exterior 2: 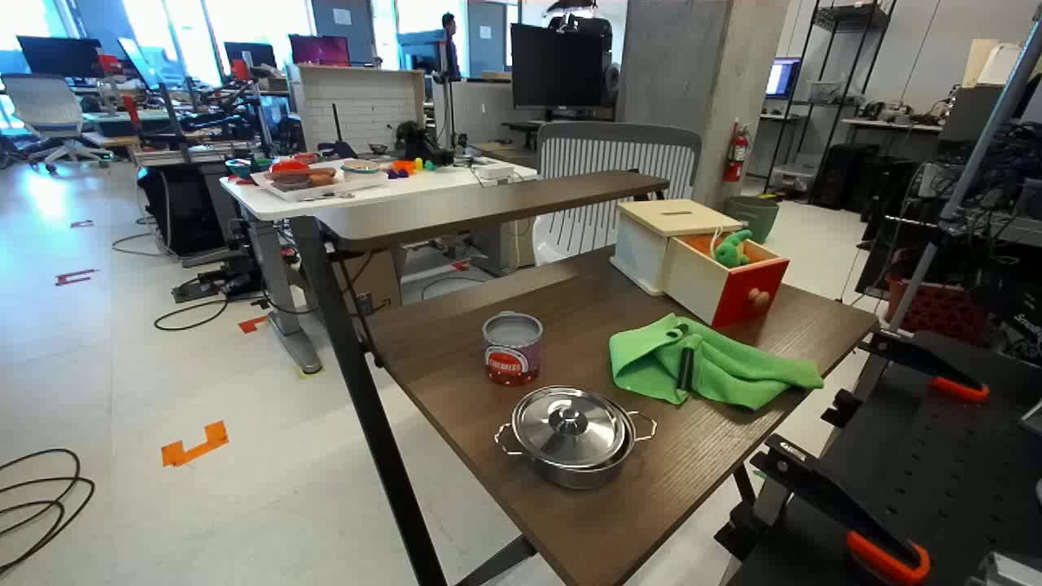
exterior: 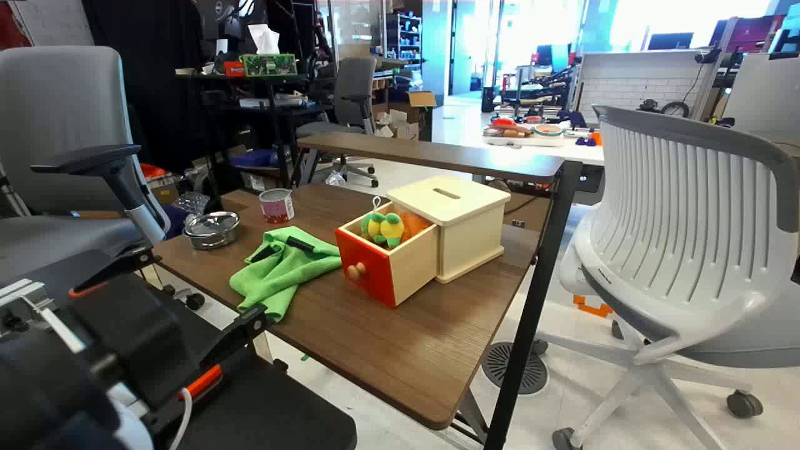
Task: Turn the green cloth over
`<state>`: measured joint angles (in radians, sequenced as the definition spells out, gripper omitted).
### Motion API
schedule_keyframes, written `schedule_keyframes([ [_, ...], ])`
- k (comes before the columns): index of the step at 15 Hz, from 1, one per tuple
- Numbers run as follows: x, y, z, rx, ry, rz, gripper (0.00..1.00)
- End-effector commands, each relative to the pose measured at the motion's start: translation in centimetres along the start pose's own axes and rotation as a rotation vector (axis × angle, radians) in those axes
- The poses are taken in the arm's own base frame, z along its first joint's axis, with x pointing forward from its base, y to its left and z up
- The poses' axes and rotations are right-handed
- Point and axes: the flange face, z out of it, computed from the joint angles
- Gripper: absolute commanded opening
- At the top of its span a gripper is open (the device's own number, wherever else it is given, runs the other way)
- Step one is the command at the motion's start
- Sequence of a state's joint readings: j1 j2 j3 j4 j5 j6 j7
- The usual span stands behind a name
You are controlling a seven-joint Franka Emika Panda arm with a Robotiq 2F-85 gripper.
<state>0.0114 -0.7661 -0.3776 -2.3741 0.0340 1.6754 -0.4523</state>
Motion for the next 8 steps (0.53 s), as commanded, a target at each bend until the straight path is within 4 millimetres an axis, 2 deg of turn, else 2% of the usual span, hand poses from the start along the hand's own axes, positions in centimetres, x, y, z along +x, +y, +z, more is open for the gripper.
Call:
schedule_keyframes([
  [1, 0.03, -0.01, -0.08, 0.0, 0.0, 0.0, 1.0],
  [8, 0.11, -0.27, 0.22, -0.015, -0.003, 0.006, 1.0],
])
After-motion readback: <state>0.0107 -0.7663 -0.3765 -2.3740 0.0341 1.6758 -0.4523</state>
